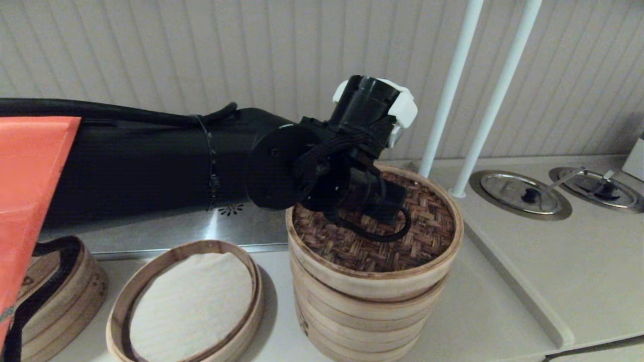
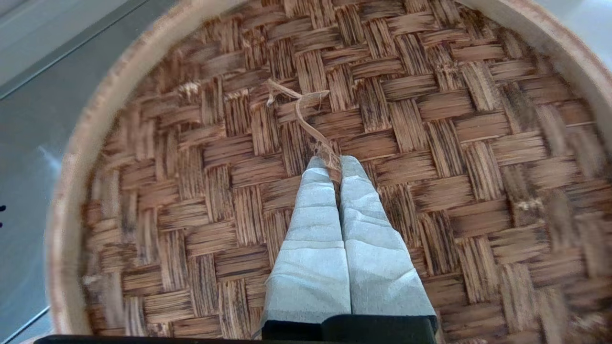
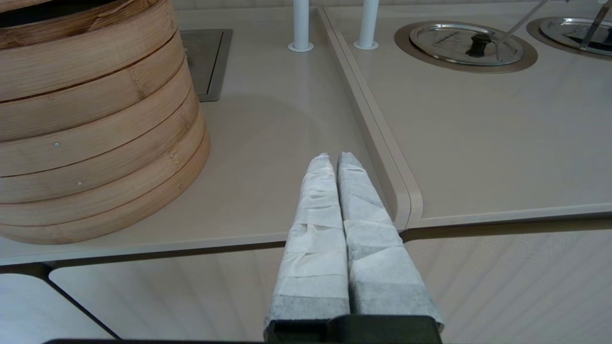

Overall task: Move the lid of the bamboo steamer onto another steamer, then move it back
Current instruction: Put the steamer

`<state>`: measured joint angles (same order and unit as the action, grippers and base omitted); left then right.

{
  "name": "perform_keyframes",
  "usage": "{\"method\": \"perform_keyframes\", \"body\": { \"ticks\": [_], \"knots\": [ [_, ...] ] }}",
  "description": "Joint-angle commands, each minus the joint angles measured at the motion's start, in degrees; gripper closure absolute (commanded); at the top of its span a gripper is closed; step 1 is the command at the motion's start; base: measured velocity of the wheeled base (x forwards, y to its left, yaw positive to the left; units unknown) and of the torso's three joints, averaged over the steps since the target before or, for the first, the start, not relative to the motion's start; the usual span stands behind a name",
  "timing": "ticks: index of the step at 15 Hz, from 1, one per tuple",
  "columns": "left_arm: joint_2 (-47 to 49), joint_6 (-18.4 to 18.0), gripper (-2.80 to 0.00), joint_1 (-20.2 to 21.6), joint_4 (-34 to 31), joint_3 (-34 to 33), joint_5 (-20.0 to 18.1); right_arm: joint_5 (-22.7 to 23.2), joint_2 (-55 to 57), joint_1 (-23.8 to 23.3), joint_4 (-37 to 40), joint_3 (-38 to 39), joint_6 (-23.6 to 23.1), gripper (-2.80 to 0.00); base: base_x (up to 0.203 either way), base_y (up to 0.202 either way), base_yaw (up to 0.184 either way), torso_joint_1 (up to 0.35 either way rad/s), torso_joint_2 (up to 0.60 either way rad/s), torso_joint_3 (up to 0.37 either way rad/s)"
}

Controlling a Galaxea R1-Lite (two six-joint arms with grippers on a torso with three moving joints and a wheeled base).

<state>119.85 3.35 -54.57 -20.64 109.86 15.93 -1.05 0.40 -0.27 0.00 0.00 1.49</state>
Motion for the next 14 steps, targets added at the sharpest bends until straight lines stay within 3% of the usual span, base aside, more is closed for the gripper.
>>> {"method": "perform_keyframes", "body": {
  "ticks": [1, 12, 14],
  "knots": [
    [1.0, 0.0, 0.0, -0.1, -0.1, -0.1, 0.8, 0.0, 0.0, 0.0, 0.0, 0.3, 0.0, 0.0, 0.0, 0.0, 0.0, 0.0, 0.0, 0.0],
    [1.3, 0.0, 0.0, -1.1, 0.0, -1.7, 1.9, 0.0, 0.0, 0.0, 0.0, 0.3, 0.0, 0.0, 0.0, 0.0, 0.0, 0.0, 0.0, 0.0],
    [1.0, 0.0, 0.0, -1.1, 0.2, -2.8, 3.6, 0.0, 0.0, 0.0, 0.0, 0.2, 0.0, 0.0, 0.0, 0.0, 0.0, 0.0, 0.0, 0.0]
  ]
}}
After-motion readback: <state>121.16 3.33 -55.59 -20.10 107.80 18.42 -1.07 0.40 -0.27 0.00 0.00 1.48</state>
